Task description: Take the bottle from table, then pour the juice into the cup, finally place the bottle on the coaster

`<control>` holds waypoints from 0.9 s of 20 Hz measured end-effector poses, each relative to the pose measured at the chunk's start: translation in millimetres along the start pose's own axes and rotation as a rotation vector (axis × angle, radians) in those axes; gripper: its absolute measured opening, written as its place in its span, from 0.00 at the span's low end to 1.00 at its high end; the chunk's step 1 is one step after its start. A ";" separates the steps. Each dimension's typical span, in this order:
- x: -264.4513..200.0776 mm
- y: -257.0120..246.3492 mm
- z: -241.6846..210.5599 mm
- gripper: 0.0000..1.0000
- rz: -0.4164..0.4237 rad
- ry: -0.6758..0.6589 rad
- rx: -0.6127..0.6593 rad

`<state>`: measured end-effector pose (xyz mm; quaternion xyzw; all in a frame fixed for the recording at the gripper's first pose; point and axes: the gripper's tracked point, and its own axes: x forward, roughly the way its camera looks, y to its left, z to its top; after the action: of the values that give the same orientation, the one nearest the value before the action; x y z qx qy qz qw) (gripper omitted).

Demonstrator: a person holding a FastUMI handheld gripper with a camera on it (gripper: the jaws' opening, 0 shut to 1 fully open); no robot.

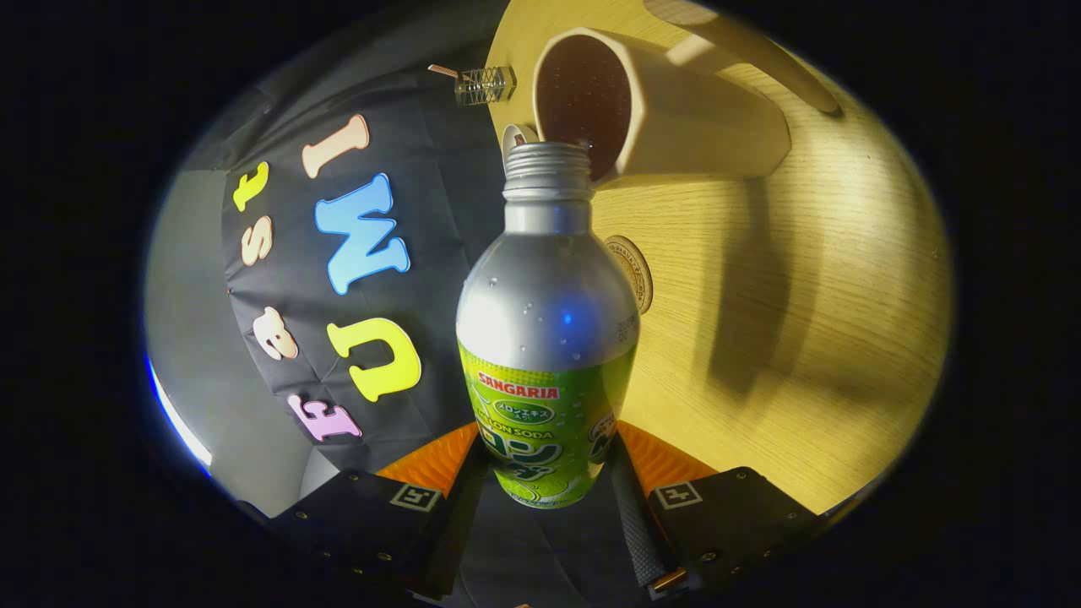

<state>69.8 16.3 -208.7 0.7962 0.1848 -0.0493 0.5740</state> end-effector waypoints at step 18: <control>1.9 17.2 1.8 0.76 0.027 -0.020 0.079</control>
<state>77.8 10.4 -194.4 0.8201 0.1664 -0.0567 0.5445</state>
